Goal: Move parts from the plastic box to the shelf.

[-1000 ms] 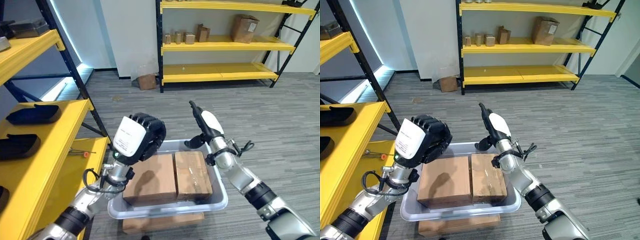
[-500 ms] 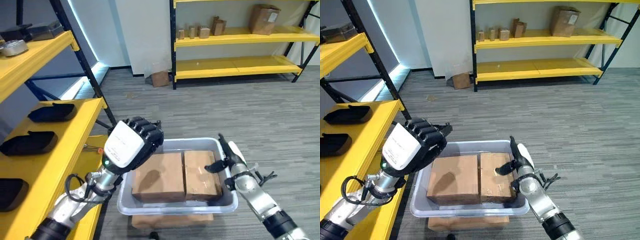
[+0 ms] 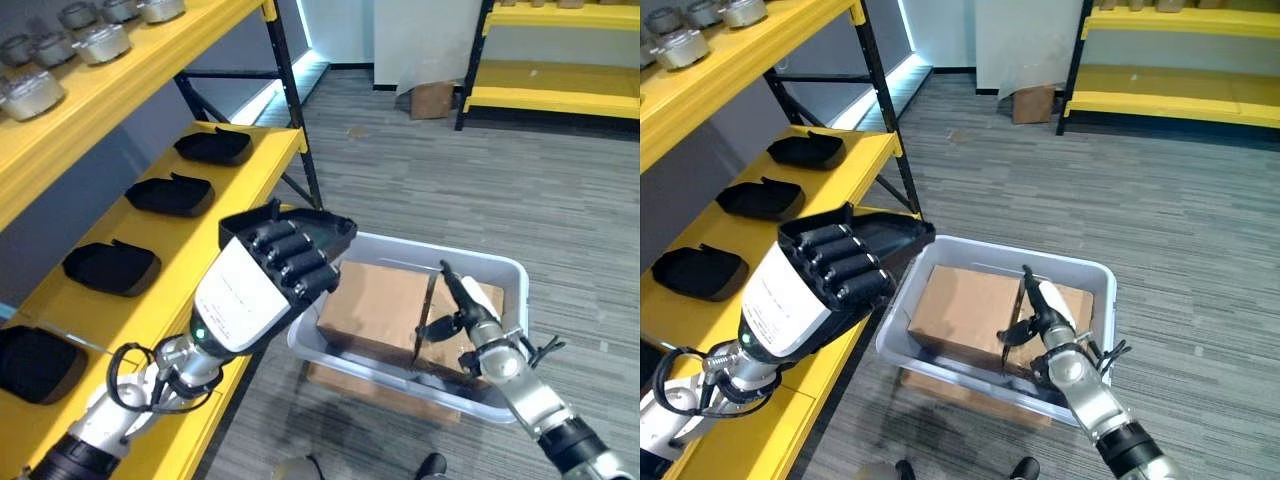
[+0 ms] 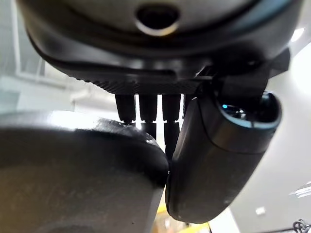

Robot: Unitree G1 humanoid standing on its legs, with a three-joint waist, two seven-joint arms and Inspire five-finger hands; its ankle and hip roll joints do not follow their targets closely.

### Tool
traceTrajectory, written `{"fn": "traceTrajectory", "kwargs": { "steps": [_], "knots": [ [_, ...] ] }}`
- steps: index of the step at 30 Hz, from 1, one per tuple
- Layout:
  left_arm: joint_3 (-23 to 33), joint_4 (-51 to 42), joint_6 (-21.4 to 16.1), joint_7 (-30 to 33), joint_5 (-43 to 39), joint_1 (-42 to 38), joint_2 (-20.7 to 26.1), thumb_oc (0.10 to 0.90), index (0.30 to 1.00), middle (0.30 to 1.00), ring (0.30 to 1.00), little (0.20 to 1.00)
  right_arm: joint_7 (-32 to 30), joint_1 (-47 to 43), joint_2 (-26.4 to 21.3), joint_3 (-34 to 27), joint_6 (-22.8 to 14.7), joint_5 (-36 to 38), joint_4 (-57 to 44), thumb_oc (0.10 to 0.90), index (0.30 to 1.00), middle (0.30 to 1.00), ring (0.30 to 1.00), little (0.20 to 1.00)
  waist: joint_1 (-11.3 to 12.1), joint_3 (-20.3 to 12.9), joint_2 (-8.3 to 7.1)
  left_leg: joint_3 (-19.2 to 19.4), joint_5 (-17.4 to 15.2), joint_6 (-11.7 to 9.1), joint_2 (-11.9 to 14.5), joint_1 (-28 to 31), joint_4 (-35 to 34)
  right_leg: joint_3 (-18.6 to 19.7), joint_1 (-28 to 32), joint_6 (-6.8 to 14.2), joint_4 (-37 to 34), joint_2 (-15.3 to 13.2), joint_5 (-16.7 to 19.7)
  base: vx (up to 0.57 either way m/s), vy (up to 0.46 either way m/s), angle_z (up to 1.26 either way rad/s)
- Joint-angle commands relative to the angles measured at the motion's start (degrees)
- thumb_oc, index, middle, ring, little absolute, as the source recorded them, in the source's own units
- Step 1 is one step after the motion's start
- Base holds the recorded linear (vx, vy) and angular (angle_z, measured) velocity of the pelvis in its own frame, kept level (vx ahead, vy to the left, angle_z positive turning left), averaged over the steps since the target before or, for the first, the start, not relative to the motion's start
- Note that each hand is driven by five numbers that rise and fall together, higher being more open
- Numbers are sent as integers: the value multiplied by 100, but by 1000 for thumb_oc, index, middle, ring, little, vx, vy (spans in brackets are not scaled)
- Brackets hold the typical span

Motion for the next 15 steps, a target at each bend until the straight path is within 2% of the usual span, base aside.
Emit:
{"fn": "traceTrajectory", "kwargs": {
  "steps": [1,2,6,11,12,15],
  "knots": [
    [254,-326,-48,642,-565,-473,-65,400,300,300,300,300,-304,-547,100,65,-493,-128,-126,900,1000,1000,1000,1000,-23,-597,66,-53,-1016,110,-136,263,46,40,79,242,-143,452,-377,-190,278,52],
    [74,-373,-57,660,-540,-572,-147,400,300,300,300,300,-351,-476,168,33,-467,-181,-131,900,1000,1000,1000,1000,-47,-639,64,15,-985,166,-196,462,-373,19,142,352,-259,402,-252,-184,266,58],
    [-47,-480,-136,553,-523,-671,-276,400,300,300,300,300,-406,-449,276,2,-394,-255,-183,900,1000,1000,1000,1000,5,-679,44,-84,-870,179,-269,602,-764,32,256,505,-514,363,-72,-161,190,37],
    [-165,-523,-262,528,-460,-731,-454,400,300,300,300,300,-448,-466,380,-41,-371,-359,-197,900,1000,1000,1000,1000,68,-706,13,-196,-698,152,-336,673,-1077,85,314,695,-694,282,111,-156,198,8],
    [-214,-513,-308,530,-453,-772,-533,400,300,300,300,300,-420,-451,404,-97,-328,-419,-237,900,1000,1000,1000,1000,72,-715,0,-234,-697,164,-394,644,-1100,127,296,790,-707,227,189,-175,239,1],
    [-296,-463,-415,539,-405,-877,-604,400,300,300,300,300,-394,-330,356,-210,-315,-393,-341,900,1000,1000,1000,1000,48,-714,-40,-315,-705,222,-490,564,-1126,230,268,855,-685,246,225,-183,207,12]
  ]
}}
